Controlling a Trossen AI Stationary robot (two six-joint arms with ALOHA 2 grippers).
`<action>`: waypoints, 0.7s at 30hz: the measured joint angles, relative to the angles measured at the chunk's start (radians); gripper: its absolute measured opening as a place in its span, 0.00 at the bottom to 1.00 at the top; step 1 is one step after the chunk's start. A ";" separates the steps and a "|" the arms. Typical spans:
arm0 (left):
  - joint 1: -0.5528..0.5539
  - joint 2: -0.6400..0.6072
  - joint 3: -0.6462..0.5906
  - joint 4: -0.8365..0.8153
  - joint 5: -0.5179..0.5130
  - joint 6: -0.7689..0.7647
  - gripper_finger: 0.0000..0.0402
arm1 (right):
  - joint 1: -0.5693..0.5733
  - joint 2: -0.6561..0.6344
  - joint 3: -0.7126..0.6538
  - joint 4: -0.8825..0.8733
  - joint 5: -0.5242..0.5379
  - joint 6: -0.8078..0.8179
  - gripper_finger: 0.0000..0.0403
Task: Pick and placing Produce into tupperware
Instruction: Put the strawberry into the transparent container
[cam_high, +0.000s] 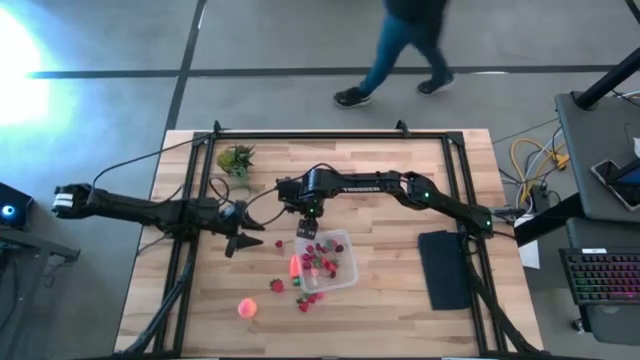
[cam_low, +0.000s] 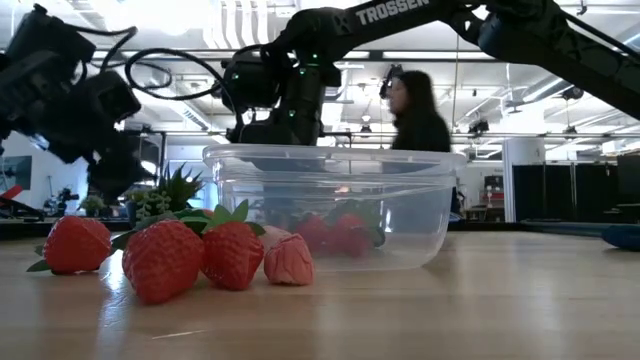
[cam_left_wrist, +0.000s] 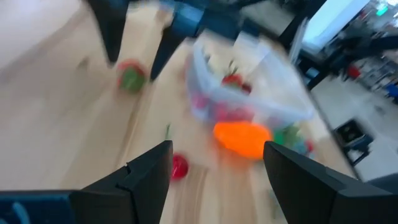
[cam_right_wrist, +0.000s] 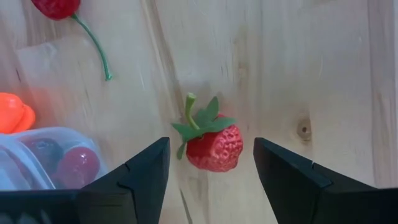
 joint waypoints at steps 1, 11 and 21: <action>0.000 -0.010 0.000 -0.037 -0.002 -0.001 0.59 | 0.000 0.000 0.000 0.004 0.000 -0.001 0.56; 0.000 -0.125 0.000 -0.152 -0.023 -0.002 0.59 | -0.003 0.000 -0.007 0.028 0.000 -0.015 0.56; -0.001 -0.179 0.003 -0.190 -0.032 -0.006 0.59 | -0.004 -0.002 -0.055 0.044 0.000 -0.022 0.54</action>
